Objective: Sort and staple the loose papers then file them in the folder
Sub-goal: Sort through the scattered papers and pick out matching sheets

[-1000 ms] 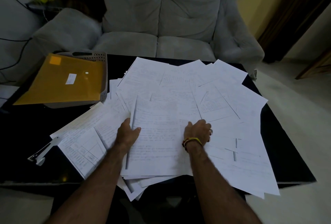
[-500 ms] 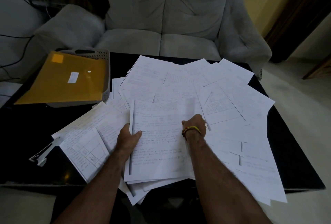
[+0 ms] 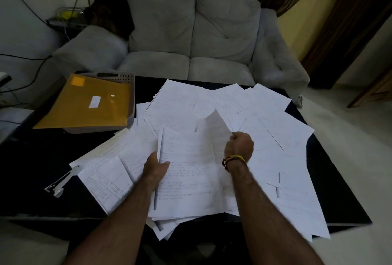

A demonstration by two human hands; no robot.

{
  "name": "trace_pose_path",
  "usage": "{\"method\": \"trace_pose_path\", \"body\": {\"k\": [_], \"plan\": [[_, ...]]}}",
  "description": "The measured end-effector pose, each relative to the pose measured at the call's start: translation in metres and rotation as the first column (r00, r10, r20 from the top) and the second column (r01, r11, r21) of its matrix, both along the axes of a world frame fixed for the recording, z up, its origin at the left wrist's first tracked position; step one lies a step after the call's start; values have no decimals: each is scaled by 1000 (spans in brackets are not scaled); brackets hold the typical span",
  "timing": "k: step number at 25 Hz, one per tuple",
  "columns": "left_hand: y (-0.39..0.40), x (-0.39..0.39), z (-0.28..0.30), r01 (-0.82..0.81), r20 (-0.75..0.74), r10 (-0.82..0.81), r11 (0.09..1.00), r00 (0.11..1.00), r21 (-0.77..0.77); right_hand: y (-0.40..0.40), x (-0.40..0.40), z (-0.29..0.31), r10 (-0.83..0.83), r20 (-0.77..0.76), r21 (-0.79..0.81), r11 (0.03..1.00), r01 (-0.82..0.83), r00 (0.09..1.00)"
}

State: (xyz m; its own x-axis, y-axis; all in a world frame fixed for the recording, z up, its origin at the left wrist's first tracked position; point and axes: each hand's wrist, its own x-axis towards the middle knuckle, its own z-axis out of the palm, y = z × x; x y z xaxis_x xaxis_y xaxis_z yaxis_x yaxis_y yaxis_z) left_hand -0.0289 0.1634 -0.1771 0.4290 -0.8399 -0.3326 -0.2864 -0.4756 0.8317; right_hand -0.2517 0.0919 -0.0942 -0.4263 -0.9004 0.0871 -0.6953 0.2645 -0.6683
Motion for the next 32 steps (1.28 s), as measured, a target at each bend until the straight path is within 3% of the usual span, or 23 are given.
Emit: {"method": "trace_pose_path", "body": {"k": [4, 6, 9, 11, 14, 16, 18, 22, 24, 28, 32], "plan": [[-1, -3, 3, -32, -35, 31, 999, 999, -29, 5, -13, 15, -71, 49, -60, 995, 73, 996], [-3, -5, 11, -41, -40, 39, 998, 998, -46, 7, -12, 39, -105, 62, -217, 969, 116, 993], [-8, -7, 16, -8, -33, 7, 999, 999, -32, 3, -10, 94, -84, 152, -559, 815, 156, 985], [-8, -10, 20, 25, -14, -26, 999, 1000, -20, -11, -12, 125, -47, 276, -609, 764, 213, 960], [-8, -8, 10, 38, -33, -39, 999, 999, -37, -29, -12, 110, 61, 317, -421, 903, 83, 947], [-25, 11, -45, 48, -136, -52, 998, 989, -34, -24, -6, 59, 138, 297, -248, 967, -64, 945], [-28, 19, -64, 17, -263, -16, 1000, 965, 0, -5, 0, 2, 152, 275, -100, 987, -129, 949], [-6, -4, 11, -106, -452, 133, 991, 882, 84, 18, 9, -60, 113, 260, 94, 985, -141, 959], [-11, -11, 14, -100, -417, 135, 990, 899, 104, 15, 12, -71, 97, 229, 155, 979, -134, 969], [-19, -10, -6, -22, -183, 27, 999, 983, 27, 9, 7, -76, 98, 92, 195, 974, -115, 991], [-30, -17, -15, 23, 30, -22, 999, 999, -41, 1, -24, -65, -8, 29, 136, 991, 4, 1000]]}}
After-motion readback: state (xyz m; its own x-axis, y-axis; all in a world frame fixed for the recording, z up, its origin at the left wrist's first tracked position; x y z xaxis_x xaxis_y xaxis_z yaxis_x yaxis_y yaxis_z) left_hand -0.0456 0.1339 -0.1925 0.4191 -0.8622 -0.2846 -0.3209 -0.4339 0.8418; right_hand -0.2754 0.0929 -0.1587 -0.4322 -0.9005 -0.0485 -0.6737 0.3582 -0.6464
